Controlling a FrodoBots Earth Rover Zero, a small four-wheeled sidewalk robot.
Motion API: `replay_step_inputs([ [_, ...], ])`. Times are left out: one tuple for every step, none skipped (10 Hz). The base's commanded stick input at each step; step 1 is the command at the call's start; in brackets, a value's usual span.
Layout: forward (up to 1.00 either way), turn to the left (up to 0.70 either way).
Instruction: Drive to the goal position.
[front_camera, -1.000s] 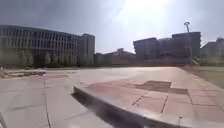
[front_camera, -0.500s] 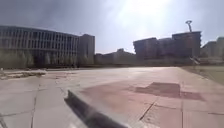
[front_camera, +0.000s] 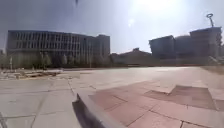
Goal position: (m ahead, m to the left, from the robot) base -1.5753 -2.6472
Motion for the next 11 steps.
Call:
replay_step_inputs([
  [0.70, 0.01],
  [0.70, 0.01],
  [0.70, 0.01],
  [0.70, 0.01],
  [0.70, 0.01],
  [0.70, 0.01],
  [0.70, 0.01],
  [0.70, 0.01],
  [0.70, 0.01],
  [0.70, 0.01],
  [0.00, 0.00],
])
